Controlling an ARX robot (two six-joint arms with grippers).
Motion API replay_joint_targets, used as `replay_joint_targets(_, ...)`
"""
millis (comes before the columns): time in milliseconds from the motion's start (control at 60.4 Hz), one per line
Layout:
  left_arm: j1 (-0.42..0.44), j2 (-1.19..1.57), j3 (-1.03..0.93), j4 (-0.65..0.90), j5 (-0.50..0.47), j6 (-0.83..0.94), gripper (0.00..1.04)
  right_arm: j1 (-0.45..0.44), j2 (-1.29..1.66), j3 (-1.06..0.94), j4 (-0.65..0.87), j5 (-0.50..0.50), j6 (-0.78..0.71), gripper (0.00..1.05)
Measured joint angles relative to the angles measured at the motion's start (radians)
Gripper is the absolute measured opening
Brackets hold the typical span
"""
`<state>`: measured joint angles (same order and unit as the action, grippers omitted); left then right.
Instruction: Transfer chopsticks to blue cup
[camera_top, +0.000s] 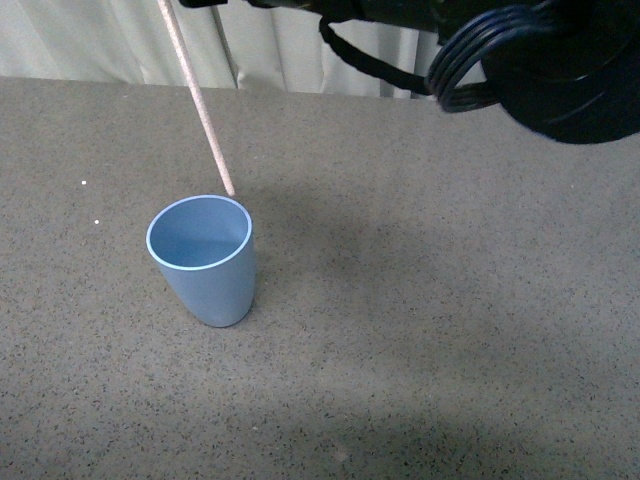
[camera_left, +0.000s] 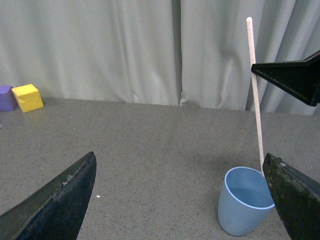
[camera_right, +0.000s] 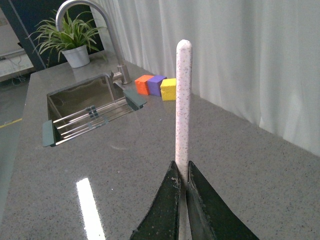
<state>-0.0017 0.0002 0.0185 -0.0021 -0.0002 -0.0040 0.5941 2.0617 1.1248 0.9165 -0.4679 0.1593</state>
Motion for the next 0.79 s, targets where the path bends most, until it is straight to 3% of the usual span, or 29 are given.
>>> replay_joint_targets(794,0.000,0.000,0.000,0.000,0.000,0.000,0.98,0.042,0.077,-0.044,0.024,0.030,-0.032,0.01)
